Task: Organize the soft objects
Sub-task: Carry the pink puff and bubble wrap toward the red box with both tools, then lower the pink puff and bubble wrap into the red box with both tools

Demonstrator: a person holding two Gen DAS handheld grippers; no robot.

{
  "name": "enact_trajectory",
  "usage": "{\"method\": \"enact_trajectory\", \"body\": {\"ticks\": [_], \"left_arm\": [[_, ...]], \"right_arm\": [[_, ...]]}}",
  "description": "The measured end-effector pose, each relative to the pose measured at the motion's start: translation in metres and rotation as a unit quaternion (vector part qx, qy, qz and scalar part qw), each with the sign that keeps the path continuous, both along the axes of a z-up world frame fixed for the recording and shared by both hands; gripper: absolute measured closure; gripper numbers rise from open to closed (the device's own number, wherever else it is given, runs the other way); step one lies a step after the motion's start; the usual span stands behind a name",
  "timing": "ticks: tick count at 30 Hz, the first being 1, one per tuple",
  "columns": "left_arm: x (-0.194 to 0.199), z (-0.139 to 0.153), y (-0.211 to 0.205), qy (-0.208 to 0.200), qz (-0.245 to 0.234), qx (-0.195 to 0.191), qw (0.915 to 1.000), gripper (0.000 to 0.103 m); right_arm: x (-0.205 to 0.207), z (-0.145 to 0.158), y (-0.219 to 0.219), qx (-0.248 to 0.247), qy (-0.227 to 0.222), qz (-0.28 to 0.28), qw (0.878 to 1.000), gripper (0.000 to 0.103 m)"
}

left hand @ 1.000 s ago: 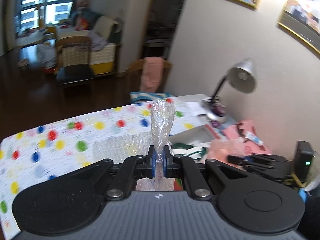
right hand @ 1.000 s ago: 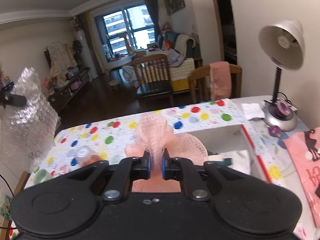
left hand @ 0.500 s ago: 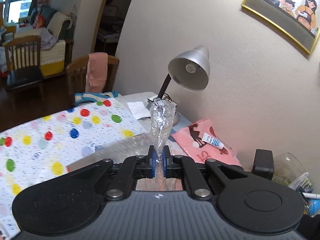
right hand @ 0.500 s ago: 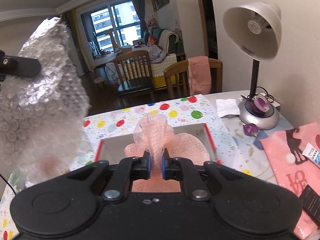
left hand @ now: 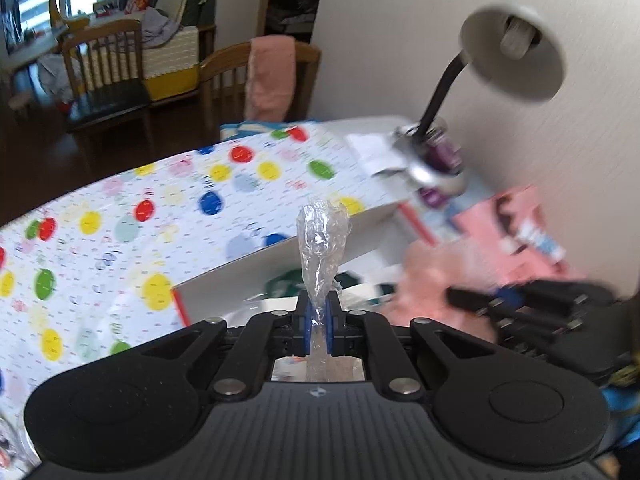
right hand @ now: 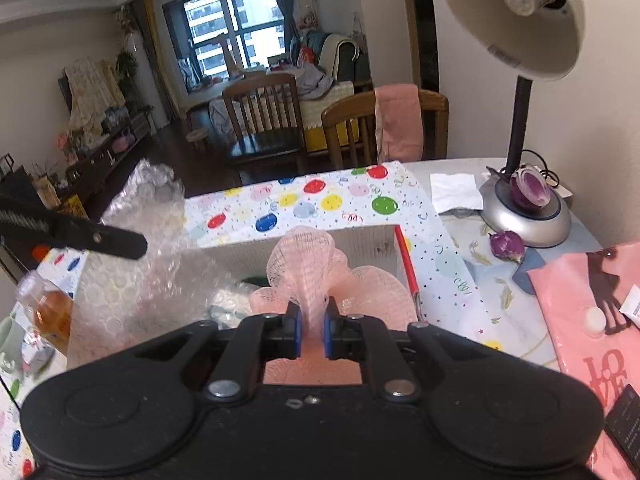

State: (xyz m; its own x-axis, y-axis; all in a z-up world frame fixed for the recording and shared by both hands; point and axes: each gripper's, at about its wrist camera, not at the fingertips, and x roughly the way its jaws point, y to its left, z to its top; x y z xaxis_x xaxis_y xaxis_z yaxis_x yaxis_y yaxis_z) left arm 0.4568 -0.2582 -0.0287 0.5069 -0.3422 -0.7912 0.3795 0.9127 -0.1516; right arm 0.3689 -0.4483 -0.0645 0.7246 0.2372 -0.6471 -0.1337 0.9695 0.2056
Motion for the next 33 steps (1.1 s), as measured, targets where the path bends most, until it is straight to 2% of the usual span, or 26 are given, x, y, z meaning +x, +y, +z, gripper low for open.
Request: {"method": "enact_trajectory", "body": {"ticks": [5, 12, 15, 19, 27, 33], "left_arm": [[0.008, -0.028, -0.005, 0.028, 0.007, 0.011, 0.9995, 0.096], [0.008, -0.062, -0.025, 0.028, -0.005, 0.063, 0.9976, 0.096], [0.008, -0.074, -0.027, 0.046, -0.004, 0.07, 0.9965, 0.096], [0.007, -0.088, -0.024, 0.067, 0.003, 0.064, 0.9957, 0.096], [-0.002, -0.092, -0.025, 0.061, 0.013, 0.052, 0.9967, 0.096], [-0.009, -0.086, -0.021, 0.054, 0.018, 0.047, 0.9973, 0.096]], "right_arm": [[0.012, -0.015, 0.006, -0.008, 0.008, 0.014, 1.0, 0.094], [0.02, -0.033, 0.012, -0.014, 0.01, 0.031, 0.999, 0.091], [0.021, -0.041, 0.011, -0.025, 0.014, 0.032, 0.999, 0.086], [0.02, -0.052, 0.004, -0.008, 0.038, 0.032, 0.999, 0.081], [0.011, -0.051, -0.003, 0.009, 0.046, 0.033, 0.998, 0.073], [0.007, -0.044, -0.001, 0.004, 0.045, 0.036, 0.998, 0.066]]}}
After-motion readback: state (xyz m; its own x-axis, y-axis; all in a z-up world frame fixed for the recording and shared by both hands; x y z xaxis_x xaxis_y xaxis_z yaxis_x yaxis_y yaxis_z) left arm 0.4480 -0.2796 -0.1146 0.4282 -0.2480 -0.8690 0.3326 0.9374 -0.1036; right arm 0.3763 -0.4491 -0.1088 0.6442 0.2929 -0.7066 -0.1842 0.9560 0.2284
